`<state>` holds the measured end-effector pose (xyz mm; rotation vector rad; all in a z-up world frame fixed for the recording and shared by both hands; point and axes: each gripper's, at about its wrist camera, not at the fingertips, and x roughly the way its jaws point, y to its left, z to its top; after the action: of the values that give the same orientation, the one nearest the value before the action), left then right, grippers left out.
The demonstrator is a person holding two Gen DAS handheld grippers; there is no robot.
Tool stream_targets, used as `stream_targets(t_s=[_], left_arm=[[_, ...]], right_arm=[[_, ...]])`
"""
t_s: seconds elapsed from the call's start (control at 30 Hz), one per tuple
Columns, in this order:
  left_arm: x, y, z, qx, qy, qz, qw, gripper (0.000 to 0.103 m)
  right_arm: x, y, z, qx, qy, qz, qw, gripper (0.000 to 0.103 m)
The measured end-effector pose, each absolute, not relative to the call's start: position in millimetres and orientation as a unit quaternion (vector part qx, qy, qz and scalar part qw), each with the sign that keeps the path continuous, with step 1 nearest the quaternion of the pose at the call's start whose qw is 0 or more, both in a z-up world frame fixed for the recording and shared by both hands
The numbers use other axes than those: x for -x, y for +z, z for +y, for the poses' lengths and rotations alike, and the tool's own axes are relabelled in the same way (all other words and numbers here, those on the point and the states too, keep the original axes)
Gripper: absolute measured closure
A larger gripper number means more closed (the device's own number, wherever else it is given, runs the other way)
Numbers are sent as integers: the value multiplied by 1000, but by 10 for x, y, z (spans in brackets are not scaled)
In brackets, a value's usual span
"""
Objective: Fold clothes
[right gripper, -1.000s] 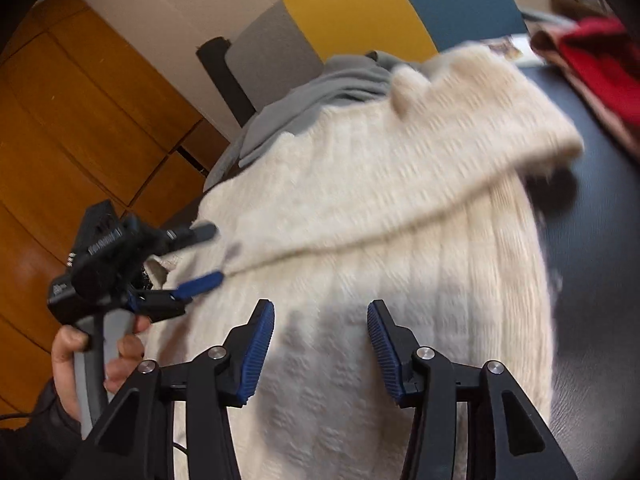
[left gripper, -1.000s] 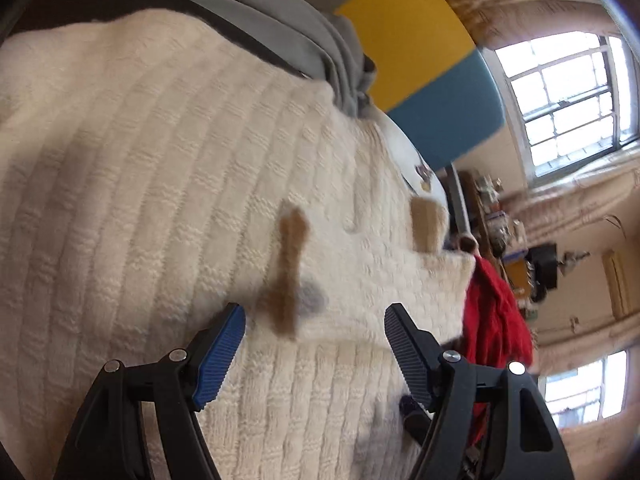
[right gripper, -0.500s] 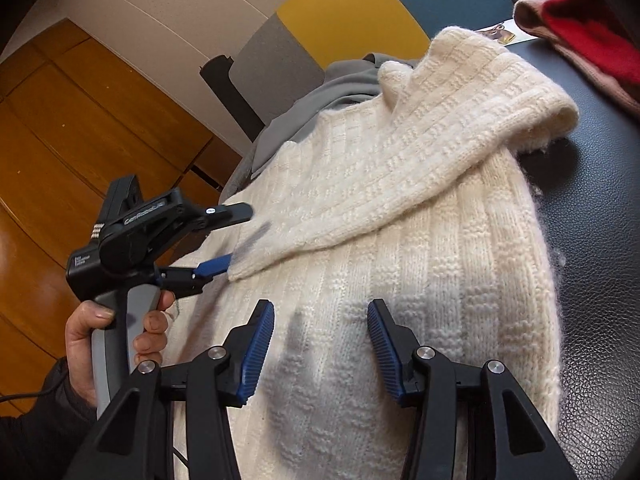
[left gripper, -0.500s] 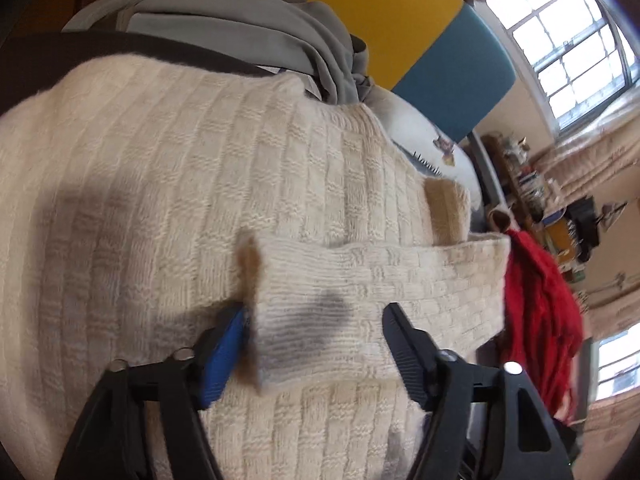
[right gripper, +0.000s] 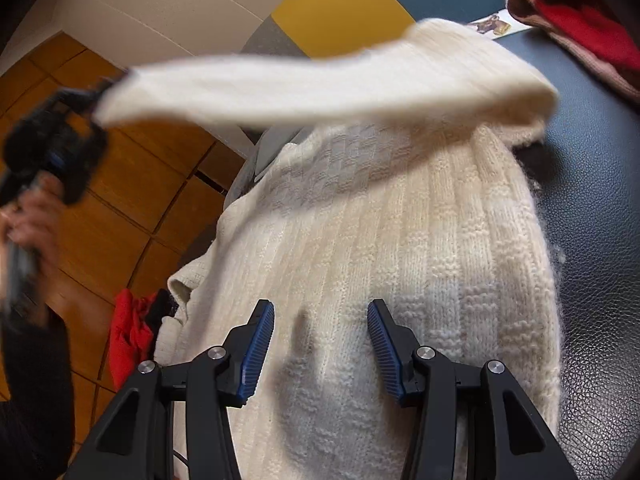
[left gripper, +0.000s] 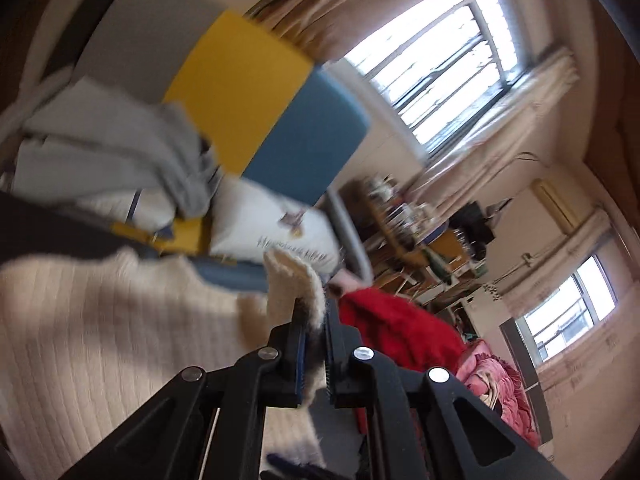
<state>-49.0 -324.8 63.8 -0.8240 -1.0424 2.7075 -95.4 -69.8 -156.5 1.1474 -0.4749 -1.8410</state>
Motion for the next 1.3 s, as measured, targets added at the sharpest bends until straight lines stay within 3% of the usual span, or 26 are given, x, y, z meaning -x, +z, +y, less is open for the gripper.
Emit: stream_targets(t_s=[0.13, 0.23, 0.4, 0.53, 0.77, 0.9, 1.03, 1.3], left_arm=[[327, 961, -3423, 248, 910, -329, 52, 97], [154, 857, -3633, 254, 911, -324, 20, 97], [-147, 200, -4058, 298, 890, -342, -49, 97], [-449, -371, -4389, 324, 864, -371, -100, 98], [-749, -1240, -4886, 374, 814, -406, -180, 103], [-686, -1465, -4928, 389, 813, -402, -161, 78], [-593, -1602, -4930, 406, 811, -399, -137, 59], [-306, -1710, -4790, 419, 815, -389, -90, 53]], right_arm=[[975, -1549, -670, -470, -736, -205, 442, 51], [1027, -1505, -626, -470, -736, -221, 435, 47], [1214, -1345, -552, -454, -743, -240, 430, 40], [1402, -1298, -544, -452, -732, -274, 430, 23], [1704, -1277, -419, -438, -764, -289, 375, 24], [1927, -1248, -338, -436, -775, -287, 358, 24], [2006, -1302, -389, -448, -775, -273, 352, 24], [2190, -1443, -359, -461, -766, -282, 349, 24]])
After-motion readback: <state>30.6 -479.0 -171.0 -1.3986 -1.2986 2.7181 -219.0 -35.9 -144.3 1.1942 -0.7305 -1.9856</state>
